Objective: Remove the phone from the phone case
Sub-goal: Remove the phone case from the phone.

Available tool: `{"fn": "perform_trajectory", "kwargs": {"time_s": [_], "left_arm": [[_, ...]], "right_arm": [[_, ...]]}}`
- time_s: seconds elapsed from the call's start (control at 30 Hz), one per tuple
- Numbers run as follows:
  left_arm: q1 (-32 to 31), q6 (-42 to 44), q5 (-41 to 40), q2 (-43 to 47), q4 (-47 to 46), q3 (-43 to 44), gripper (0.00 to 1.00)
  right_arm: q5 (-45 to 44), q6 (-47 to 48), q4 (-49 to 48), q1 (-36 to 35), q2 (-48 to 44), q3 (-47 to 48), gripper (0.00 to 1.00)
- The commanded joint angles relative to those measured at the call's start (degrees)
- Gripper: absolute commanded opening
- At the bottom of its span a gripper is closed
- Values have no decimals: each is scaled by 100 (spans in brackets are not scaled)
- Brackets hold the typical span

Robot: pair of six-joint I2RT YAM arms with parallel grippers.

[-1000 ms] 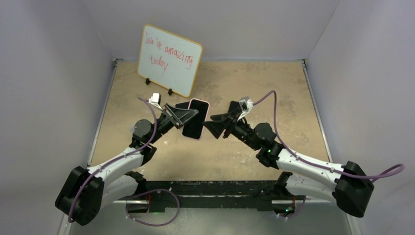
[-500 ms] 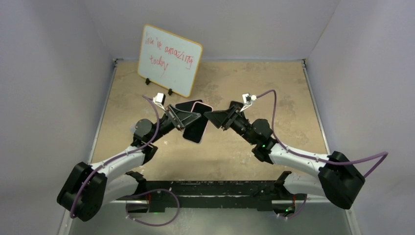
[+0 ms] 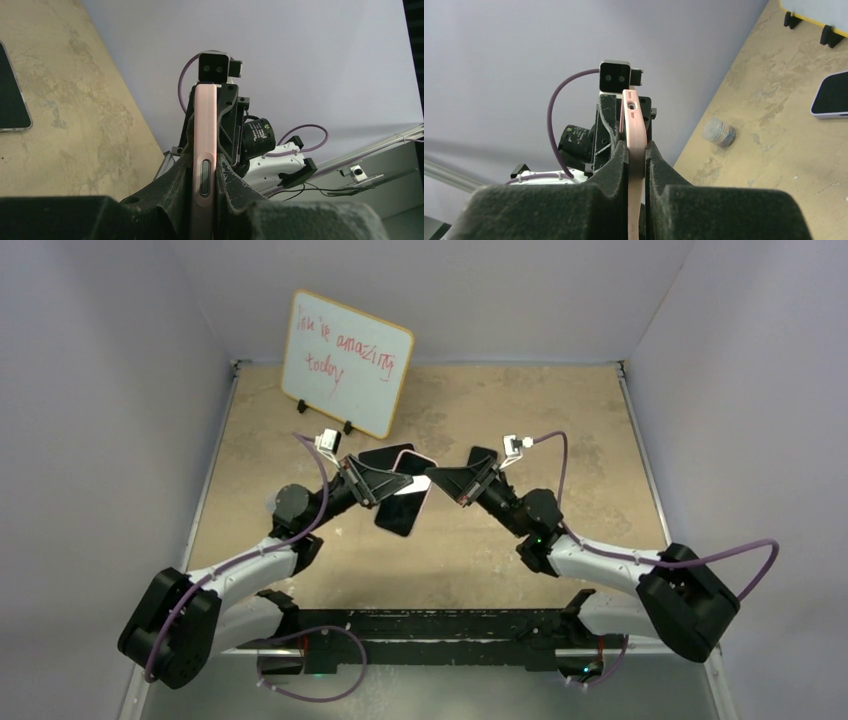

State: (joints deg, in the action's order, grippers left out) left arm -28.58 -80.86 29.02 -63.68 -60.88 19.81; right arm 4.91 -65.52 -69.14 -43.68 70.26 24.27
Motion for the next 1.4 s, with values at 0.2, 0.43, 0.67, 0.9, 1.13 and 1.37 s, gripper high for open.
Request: {"fn": "perform_trajectory", "kwargs": {"time_s": [0.2,0.43,0.67,0.9,1.13,1.37], "left_arm": [[-24,496,-96,737,975,161,47],[-25,891,-448,1380,2415,149,53],[-24,453,-392,1599,2437,-332,53],[-23,516,-402,1477,2551,-421,53],[-65,344,-326,1061,2069,-536,53],[-176,220,-351,769,1692,-468,52]], "right_arm": [[-690,512,1076,221,-982,-52,0],[-1283,594,1782,272,-1457,-99,0],[-2024,609,2093,288,-1809,-279,0],[-2217,569,2076,283,-1964,-346,0],[-2144,438,1767,287,-1954,-425,0],[-1991,331,1503,284,-1849,-450,0]]}}
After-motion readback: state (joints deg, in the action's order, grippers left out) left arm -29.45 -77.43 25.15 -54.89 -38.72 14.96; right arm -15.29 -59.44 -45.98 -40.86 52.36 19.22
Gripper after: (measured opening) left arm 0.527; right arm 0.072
